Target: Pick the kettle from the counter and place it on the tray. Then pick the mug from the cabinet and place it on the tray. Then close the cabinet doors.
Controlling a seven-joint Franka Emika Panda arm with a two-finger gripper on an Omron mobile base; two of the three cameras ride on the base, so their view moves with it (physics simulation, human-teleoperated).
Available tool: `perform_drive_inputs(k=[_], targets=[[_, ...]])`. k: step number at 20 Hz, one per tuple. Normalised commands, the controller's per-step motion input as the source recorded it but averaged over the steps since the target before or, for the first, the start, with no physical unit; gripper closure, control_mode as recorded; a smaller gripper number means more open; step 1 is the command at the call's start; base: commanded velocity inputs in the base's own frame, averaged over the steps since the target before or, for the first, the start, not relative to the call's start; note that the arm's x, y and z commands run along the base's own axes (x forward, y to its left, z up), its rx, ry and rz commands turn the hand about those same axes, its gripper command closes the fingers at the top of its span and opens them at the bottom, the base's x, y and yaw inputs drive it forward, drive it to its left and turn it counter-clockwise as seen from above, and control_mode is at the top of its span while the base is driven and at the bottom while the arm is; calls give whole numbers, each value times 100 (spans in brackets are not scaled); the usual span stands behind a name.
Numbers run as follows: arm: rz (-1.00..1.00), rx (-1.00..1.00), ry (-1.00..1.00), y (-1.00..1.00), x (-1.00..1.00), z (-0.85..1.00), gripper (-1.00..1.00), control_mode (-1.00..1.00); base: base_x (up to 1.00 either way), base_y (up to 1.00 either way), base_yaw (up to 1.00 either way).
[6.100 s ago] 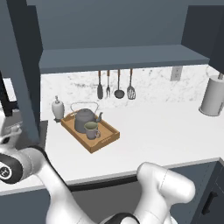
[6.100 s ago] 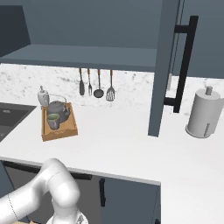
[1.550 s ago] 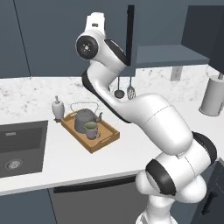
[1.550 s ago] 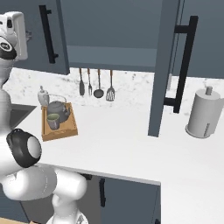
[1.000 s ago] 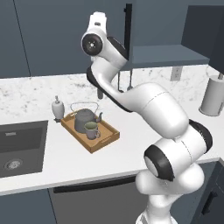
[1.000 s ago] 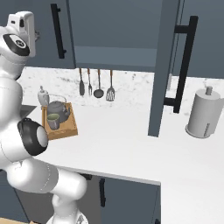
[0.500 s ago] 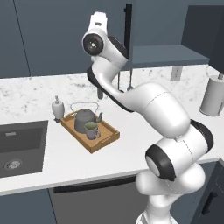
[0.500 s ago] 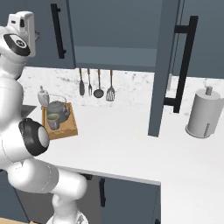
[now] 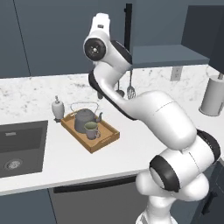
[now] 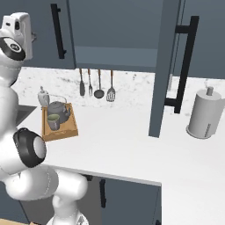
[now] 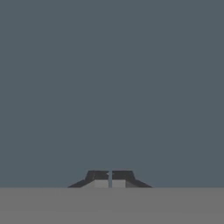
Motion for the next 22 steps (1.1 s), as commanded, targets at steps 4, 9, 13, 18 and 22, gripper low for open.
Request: perform_drive_inputs(k=[4, 9, 13, 18, 22], targets=[[0, 0, -12, -9, -100, 0, 100, -100, 0, 0, 0], [0, 4, -5, -14, -100, 0, 100, -100, 0, 0, 0], [1, 15, 0, -56, -100, 0, 100, -100, 0, 0, 0], [0, 24, 0, -60, -41, 0, 100, -100, 0, 0, 0], [0, 29, 0, -46, -19, 0, 100, -100, 0, 0, 0]])
